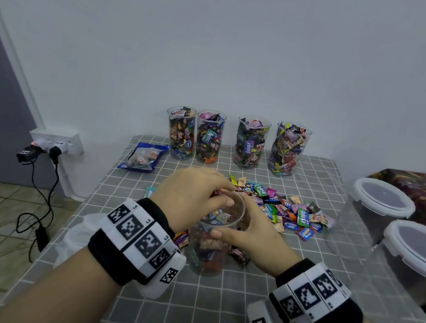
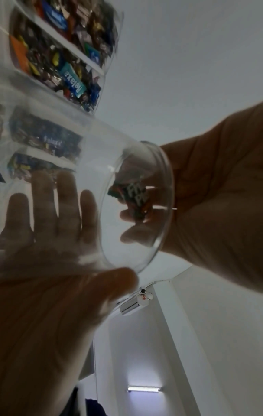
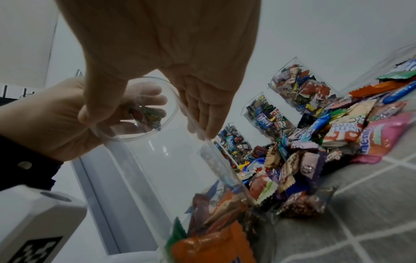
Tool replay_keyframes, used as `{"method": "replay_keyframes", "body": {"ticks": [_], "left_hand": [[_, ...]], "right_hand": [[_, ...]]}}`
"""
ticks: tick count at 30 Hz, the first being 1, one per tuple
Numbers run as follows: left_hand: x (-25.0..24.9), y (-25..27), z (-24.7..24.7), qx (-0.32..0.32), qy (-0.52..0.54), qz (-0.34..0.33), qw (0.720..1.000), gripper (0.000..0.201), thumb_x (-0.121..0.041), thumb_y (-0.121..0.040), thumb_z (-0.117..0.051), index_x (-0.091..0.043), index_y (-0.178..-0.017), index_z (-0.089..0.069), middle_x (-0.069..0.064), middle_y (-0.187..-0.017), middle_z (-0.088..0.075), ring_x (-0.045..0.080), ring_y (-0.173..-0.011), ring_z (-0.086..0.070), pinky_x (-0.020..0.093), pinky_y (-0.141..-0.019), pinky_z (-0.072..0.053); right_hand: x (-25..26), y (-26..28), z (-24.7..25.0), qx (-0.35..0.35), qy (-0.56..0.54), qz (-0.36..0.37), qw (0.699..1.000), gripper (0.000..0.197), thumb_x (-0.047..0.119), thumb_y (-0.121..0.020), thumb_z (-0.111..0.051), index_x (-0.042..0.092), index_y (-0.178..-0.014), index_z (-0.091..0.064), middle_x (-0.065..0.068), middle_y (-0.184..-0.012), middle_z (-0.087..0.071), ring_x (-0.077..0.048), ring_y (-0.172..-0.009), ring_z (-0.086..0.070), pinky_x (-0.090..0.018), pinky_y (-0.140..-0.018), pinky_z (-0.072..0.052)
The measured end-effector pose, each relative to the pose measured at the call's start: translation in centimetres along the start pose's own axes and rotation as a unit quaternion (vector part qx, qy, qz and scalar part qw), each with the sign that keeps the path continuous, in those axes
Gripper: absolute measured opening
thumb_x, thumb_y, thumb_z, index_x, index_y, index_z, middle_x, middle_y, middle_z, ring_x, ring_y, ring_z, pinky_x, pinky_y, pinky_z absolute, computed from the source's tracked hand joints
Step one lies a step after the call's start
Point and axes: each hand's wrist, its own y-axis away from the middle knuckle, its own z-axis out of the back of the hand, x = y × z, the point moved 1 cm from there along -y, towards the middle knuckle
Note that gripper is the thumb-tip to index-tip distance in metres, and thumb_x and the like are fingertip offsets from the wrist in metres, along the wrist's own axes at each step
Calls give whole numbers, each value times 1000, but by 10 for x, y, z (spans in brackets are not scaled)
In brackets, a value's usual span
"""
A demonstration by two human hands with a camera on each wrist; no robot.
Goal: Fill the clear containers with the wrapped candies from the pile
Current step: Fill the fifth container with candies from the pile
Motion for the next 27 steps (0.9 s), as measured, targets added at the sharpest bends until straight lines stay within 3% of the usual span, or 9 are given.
{"method": "replay_keyframes", "body": {"ticks": [5, 9, 11, 15, 18, 20, 21, 24, 27], "left_hand": [[0, 2, -9, -12, 62, -22, 998, 32, -40, -85, -62, -24, -112, -69, -9, -115, -66, 8, -105, -58, 29, -92, -43], [3, 4, -14, -33, 111, -32, 993, 36, -41, -81, -53, -23, -107, -71, -9, -108, -69, 1, -98, -57, 24, -87, -43], [5, 4, -13, -63, 151, -29, 986, 31, -38, -83, -55, -22, -105, -72, -11, -101, -70, 0, -94, -58, 23, -84, -46], [14, 5, -9, -151, 213, 4, 965, 26, -35, -87, -55, -22, -99, -73, -17, -90, -68, -1, -87, -62, 26, -80, -51], [23, 5, -5, -200, 221, 46, 953, 18, -28, -90, -57, -23, -98, -73, -20, -90, -65, -1, -88, -62, 20, -80, -50], [34, 4, -5, -200, 211, 89, 953, 16, -22, -91, -58, -24, -100, -72, -16, -93, -67, 1, -89, -61, 23, -82, -50], [40, 3, -6, -189, 200, 111, 955, 17, -21, -91, -58, -24, -102, -71, -13, -95, -67, 3, -90, -61, 26, -84, -50], [55, 3, -11, -127, 137, 171, 967, 22, -22, -91, -56, -26, -110, -68, -8, -103, -66, 8, -92, -59, 31, -88, -48], [63, 3, -17, -60, 78, 223, 970, 28, -23, -92, -54, -29, -118, -63, -4, -113, -64, 10, -98, -58, 30, -87, -46]], "right_hand": [[-1, -1, 0, -8, -3, 11, 1000, 82, 44, -59, -82, 28, -131, -45, 7, -126, -59, -9, -119, -54, -44, -103, -43], [-2, -2, -1, -13, -11, 19, 1000, 80, 41, -61, -82, 27, -131, -46, 8, -126, -59, -7, -119, -54, -42, -103, -43], [-3, -2, -1, -10, -7, 21, 1000, 79, 39, -62, -82, 26, -131, -46, 8, -125, -60, -6, -118, -55, -37, -103, -43], [-1, 0, 0, -8, -5, 8, 1000, 69, 34, -63, -85, 38, -120, -46, 17, -118, -60, 6, -113, -54, -14, -94, -42], [1, 1, 3, 15, 32, 5, 999, 73, 33, -65, -82, 40, -125, -41, 24, -119, -55, 11, -114, -50, -9, -94, -40], [2, 0, 7, 54, 102, -10, 993, 73, 33, -69, -81, 46, -125, -37, 30, -118, -51, 14, -112, -48, -5, -92, -36], [2, -1, 10, 79, 143, -23, 986, 70, 33, -70, -80, 46, -124, -38, 31, -119, -50, 12, -112, -48, -7, -92, -36], [-1, -4, 25, 142, 283, -82, 945, 70, 38, -74, -77, 31, -134, -42, 13, -132, -49, -6, -120, -45, -22, -99, -37], [-7, -12, 38, 131, 395, -123, 901, 76, 41, -82, -68, 23, -145, -31, 2, -143, -37, -16, -129, -37, -31, -106, -33]]}}
